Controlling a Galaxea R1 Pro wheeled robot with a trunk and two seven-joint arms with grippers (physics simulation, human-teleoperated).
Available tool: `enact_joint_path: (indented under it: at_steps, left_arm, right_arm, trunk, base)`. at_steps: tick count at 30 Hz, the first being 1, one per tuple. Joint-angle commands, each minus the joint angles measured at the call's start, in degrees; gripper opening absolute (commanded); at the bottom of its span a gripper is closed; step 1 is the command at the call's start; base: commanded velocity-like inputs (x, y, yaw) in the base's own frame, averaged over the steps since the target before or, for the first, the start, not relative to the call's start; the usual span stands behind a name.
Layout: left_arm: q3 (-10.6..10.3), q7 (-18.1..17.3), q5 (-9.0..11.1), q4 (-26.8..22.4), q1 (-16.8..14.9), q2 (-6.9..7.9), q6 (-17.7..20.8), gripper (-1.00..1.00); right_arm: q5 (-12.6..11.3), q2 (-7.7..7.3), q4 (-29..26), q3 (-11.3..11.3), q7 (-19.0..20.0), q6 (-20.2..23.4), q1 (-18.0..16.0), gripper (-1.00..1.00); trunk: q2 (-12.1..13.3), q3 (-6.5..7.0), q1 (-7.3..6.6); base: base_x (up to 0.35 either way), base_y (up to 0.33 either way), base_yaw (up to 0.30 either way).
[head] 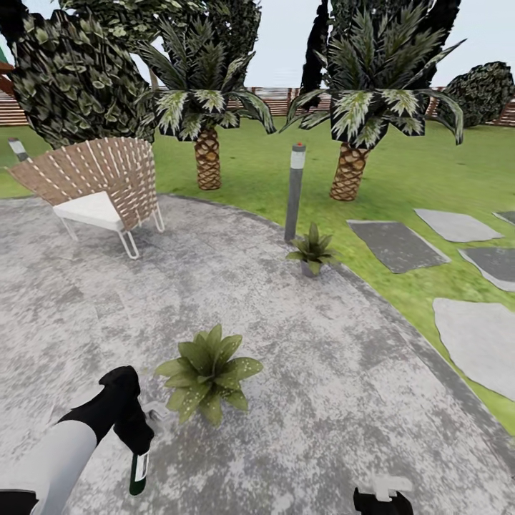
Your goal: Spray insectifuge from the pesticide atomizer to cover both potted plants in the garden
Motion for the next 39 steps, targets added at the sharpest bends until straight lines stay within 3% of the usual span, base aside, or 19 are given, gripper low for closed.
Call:
enact_joint_path:
  at_steps: [1, 6, 20, 23, 26, 28, 35, 39]
  left_arm:
    - [-0.4, -0.3, -0.2, -0.1, 0.1, 0.11, 0.5, -1.0]
    - [-0.1, 0.8, 0.3, -0.8, 0.2, -1.42, 0.7, -1.0]
    - [-0.2, 1.3, -0.1, -0.8, 0.2, -1.17, 0.7, -1.0]
    - [-0.4, 3.5, -0.2, -0.2, 0.3, -0.96, 0.7, -1.0]
    - [-0.2, 8.4, 0.3, 0.0, 3.4, -1.21, 0.6, -1.0]
    - [-0.1, 9.7, 0.5, 0.0, 4.0, -1.32, 0.6, -1.0]
    - [0.1, 10.8, 0.9, -0.3, 4.5, -1.42, 0.5, -1.0]
    - [0.1, 11.2, 2.8, -0.5, 4.7, -1.49, 0.5, -1.0]
  right_arm:
    - [-0.6, 0.0, 0.0, 0.5, -0.1, -0.2, 0.0, 1.0]
    - [-0.6, -0.03, 0.0, 0.4, -0.1, -0.2, 0.0, 1.0]
    - [-0.4, -0.11, 0.2, 0.5, -0.1, -0.2, 0.0, 1.0]
    - [-0.5, -0.09, 0.1, 0.5, -0.1, -0.2, 0.0, 1.0]
    - [-0.5, -0.04, 0.1, 0.5, -0.1, -0.2, 0.0, 1.0]
    - [-0.5, -0.06, 0.1, 0.5, -0.1, -0.2, 0.0, 1.0]
    - [-0.5, -0.02, 0.2, 0.5, -0.1, -0.2, 0.0, 1.0]
    - [-0.5, 0.0, 0.2, 0.6, -0.1, -0.2, 0.0, 1.0]
  trunk:
    - [0.0, -0.05, -0.01]
    - [0.0, -0.05, -0.01]
    - [0.0, -0.05, -0.01]
    - [0.0, -0.05, -0.01]
    - [0.0, -0.05, -0.01]
    - [0.0, -0.05, -0.01]
    - [0.0, -0.05, -0.01]
    - [0.0, -0.05, -0.01]
  base:
    - [0.0, 0.0, -0.26]
    - [0.0, 0.0, -0.262]
    - [-0.073, 0.224, -0.035]
    - [-0.005, 0.331, -0.078]
    - [-0.001, 0.336, -0.252]
    - [0.0, 0.337, -0.283]
    - [0.106, 0.306, -0.29]
    - [0.026, 0.047, -0.151]
